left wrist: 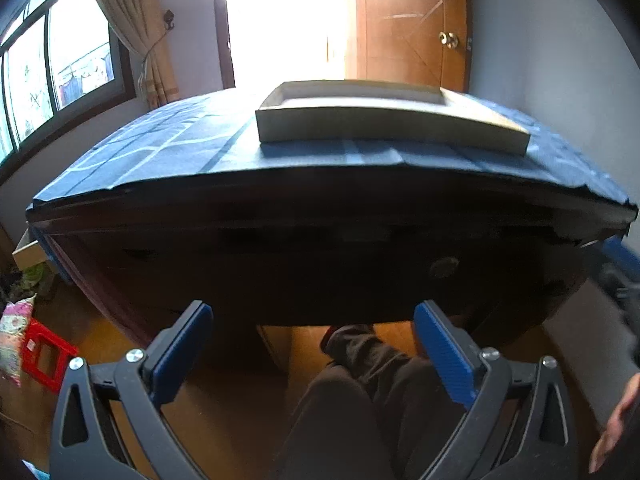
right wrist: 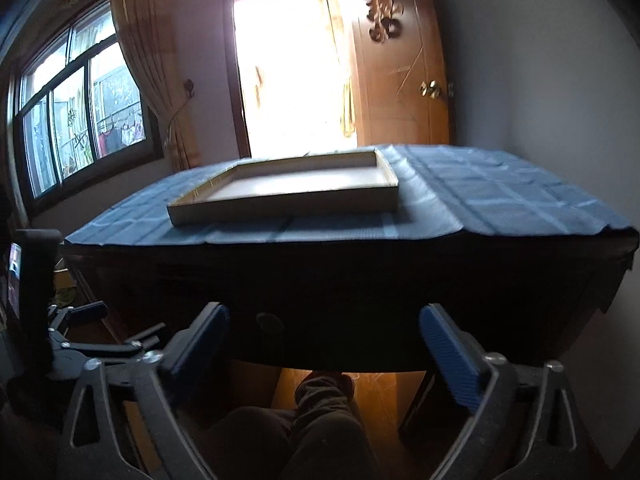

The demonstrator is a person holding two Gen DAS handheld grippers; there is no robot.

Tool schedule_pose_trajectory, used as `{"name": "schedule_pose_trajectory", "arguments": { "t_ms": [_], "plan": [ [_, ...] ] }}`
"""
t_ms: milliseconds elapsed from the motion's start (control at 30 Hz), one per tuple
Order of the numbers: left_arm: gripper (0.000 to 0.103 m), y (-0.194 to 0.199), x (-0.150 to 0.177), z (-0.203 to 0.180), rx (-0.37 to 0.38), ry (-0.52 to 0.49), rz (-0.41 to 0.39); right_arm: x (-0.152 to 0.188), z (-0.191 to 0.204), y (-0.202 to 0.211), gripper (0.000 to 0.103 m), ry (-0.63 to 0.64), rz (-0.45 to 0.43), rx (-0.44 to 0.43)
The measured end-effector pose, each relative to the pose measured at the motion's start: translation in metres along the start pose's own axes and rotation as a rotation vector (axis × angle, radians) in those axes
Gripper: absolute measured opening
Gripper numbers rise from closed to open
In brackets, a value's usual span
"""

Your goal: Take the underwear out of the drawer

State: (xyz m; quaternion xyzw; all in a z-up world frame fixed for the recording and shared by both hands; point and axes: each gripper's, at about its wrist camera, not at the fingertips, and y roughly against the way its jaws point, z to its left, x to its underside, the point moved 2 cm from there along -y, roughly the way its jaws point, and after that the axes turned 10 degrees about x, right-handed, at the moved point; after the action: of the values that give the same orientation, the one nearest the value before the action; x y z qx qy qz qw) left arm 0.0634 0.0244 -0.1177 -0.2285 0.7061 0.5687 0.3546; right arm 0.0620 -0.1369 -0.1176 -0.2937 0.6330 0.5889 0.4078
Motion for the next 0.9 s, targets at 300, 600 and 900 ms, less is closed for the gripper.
{"name": "schedule_pose_trajectory", "arguments": {
  "t_ms": [300,600,900],
  "plan": [
    [0.102,-0.022,-0.012,-0.005,-0.011,-0.022,-0.009,0.0,-0.007,-0.061,0.08,-0.009,0.11,-0.05],
    [0.102,-0.039,-0.017,-0.006,-0.004,-0.017,0.019,-0.008,0.01,-0.109,0.08,0.115,0.243,-0.107],
    [0.102,-0.045,-0.023,-0.003,-0.021,-0.016,0.024,-0.015,0.013,-0.127,0.082,0.104,0.319,-0.16]
  ]
}}
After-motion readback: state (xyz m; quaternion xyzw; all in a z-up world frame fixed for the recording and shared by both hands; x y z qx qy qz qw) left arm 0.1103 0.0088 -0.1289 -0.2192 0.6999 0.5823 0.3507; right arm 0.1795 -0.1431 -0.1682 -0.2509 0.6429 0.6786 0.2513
